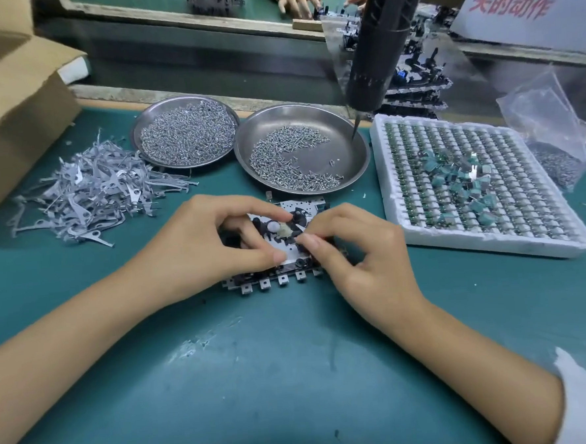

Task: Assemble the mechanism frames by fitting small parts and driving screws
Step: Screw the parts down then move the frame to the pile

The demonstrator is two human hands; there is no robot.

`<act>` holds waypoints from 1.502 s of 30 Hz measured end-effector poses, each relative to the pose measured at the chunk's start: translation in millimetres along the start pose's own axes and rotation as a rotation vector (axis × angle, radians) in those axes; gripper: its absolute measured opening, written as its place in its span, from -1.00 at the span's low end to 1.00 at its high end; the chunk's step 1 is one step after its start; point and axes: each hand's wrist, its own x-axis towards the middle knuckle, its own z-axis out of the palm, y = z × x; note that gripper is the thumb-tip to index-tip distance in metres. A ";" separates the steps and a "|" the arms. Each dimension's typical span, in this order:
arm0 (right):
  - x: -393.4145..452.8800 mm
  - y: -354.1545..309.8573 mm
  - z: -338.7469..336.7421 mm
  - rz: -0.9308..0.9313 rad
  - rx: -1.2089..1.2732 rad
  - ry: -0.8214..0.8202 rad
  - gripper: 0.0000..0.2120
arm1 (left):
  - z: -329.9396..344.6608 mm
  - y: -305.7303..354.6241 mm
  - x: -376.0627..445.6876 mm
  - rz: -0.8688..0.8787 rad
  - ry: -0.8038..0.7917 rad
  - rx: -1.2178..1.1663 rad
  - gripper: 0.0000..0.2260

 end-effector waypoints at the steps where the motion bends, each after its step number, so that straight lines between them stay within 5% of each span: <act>1: 1.0 -0.1 -1.0 0.030 0.045 0.012 -0.89 | -0.4 0.1 0.0 0.003 0.001 -0.001 -0.69; 11: 3.1 0.3 -2.7 0.100 0.131 0.071 -0.88 | -5.2 0.4 2.2 0.134 0.033 0.142 -0.68; 15: 3.5 2.3 -1.7 0.103 0.152 0.082 -0.90 | -19.1 -6.5 16.7 0.221 0.328 0.253 -0.82; 18: 3.6 3.4 -1.0 0.100 0.164 0.090 -0.89 | -44.9 -13.9 39.0 0.179 0.576 0.590 -0.81; 24: 4.6 4.8 -0.5 0.089 0.168 0.097 -0.89 | -66.5 -22.6 74.8 -0.164 0.418 0.848 -0.70; 29: 4.6 4.2 0.1 0.104 0.184 0.090 -0.88 | -61.1 -24.1 80.6 -0.137 0.531 0.939 -0.89; 45: 4.5 2.8 1.3 0.086 0.173 0.087 -0.89 | -55.5 -36.1 82.8 -0.118 0.610 1.150 -0.79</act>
